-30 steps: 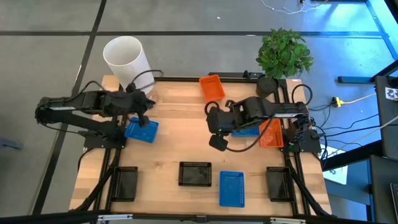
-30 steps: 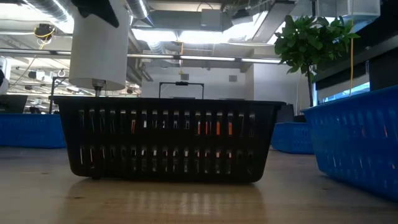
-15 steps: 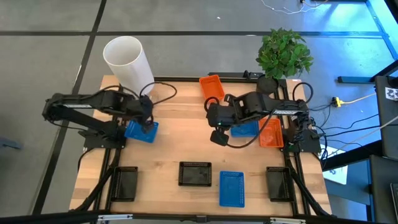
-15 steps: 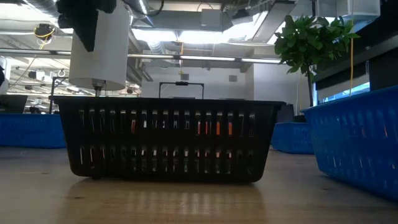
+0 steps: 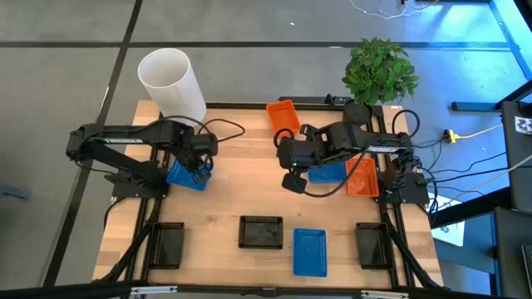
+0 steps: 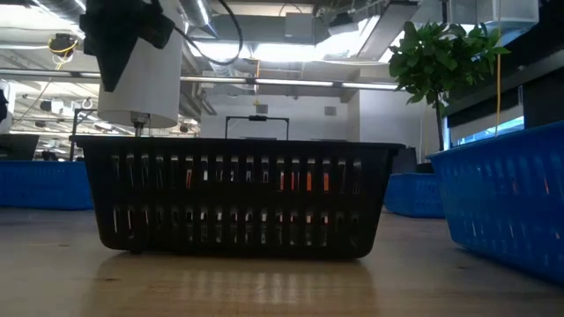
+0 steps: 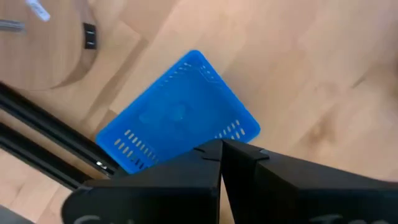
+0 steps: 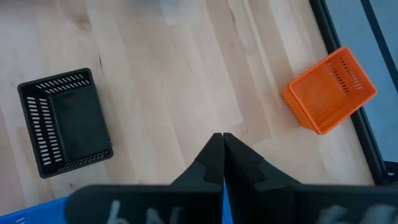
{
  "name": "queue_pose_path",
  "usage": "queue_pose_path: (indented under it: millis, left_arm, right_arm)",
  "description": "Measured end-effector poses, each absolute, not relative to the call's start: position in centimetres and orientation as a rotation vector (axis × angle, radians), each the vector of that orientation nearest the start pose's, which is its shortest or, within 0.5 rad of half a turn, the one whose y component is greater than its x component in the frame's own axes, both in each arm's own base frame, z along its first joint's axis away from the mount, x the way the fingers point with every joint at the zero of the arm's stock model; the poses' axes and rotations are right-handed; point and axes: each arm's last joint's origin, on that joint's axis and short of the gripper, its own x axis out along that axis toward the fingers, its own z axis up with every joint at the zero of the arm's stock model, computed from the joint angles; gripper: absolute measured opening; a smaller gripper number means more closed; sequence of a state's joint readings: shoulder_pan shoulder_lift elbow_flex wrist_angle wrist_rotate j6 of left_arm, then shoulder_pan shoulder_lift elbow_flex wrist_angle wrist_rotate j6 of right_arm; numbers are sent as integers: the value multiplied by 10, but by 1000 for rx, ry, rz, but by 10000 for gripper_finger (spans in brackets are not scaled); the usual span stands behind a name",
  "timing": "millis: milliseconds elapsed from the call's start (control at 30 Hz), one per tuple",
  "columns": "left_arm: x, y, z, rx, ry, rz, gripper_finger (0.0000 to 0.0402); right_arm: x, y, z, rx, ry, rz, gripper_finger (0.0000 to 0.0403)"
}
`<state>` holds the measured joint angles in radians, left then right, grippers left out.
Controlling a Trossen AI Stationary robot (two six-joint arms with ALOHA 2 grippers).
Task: Stack baskets by color
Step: Move the left blue basket to the top middle of the table aligned with the orange baskets
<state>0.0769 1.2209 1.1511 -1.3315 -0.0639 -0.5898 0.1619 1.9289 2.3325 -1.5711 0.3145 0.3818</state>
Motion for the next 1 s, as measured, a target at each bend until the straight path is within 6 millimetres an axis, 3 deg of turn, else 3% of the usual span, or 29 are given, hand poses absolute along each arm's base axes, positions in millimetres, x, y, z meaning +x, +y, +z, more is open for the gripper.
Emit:
queue_pose_path:
  millis: [300,600,733,867,1000]
  left_arm:
    - [194,17,298,-493,1332,518,6]
    - [194,17,298,-512,1335,534,70]
    - [194,16,297,-612,1312,610,96]
    - [196,12,287,-738,1291,656,101]
    - [200,4,272,-744,1257,668,102]
  right_arm:
    - [349,48,415,62,1086,-345,0]
    - [349,48,415,35,1088,-337,0]
    - [349,48,415,35,1088,-338,0]
    - [349,48,415,34,1088,-338,0]
    - [349,48,415,20,1090,-331,0]
